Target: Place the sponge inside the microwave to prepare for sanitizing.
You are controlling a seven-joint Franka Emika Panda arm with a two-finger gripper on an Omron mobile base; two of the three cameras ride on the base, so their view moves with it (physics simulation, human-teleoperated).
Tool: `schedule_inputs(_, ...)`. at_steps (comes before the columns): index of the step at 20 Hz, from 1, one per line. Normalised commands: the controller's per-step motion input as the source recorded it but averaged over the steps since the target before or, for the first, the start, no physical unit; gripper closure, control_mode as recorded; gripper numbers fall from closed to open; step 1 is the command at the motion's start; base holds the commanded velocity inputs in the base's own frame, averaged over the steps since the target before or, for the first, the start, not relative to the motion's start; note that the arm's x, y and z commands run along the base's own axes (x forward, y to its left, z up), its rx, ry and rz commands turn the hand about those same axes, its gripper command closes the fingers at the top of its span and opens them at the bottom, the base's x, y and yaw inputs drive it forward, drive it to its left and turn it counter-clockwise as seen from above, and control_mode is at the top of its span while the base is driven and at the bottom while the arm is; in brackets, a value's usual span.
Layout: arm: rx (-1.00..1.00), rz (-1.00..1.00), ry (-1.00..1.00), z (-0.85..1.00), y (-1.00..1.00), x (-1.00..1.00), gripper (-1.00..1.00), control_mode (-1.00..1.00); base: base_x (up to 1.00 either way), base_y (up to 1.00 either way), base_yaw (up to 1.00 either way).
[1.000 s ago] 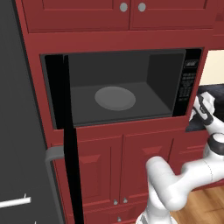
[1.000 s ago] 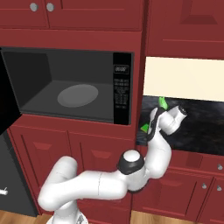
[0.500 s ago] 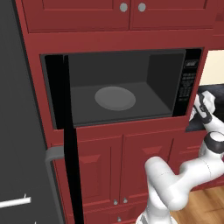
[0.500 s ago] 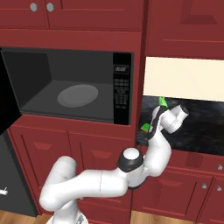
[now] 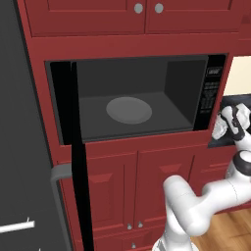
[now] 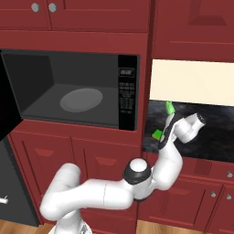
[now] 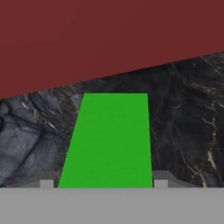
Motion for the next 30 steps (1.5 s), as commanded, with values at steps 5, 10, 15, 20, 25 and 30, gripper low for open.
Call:
schedule_inputs(5,-0.07,-0.01,0.05,0.18,-0.31,-0.32,1.00,-1.00,0.00,0.00,0.00)
schedule_inputs(10,-0.04,-0.05,0.09,0.26,-0.19,-0.43,1.00,-1.00,0.00,0.00,0.00)
schedule_inputs(15,-0.01,-0.04,0.08,0.26,-0.15,-0.45,1.00,-1.00,0.00,0.00,0.00)
schedule_inputs(20,-0.05,-0.07,0.02,0.28,-0.11,-0.53,1.00,-1.00,0.00,0.00,0.00)
schedule_inputs(25,-0.09,-0.11,0.02,0.28,0.00,-0.48,1.00,-1.00,0.00,0.00,0.00)
schedule_inputs(30,-0.05,-0.07,0.10,0.24,0.04,-0.40,1.00,-1.00,0.00,0.00,0.00)
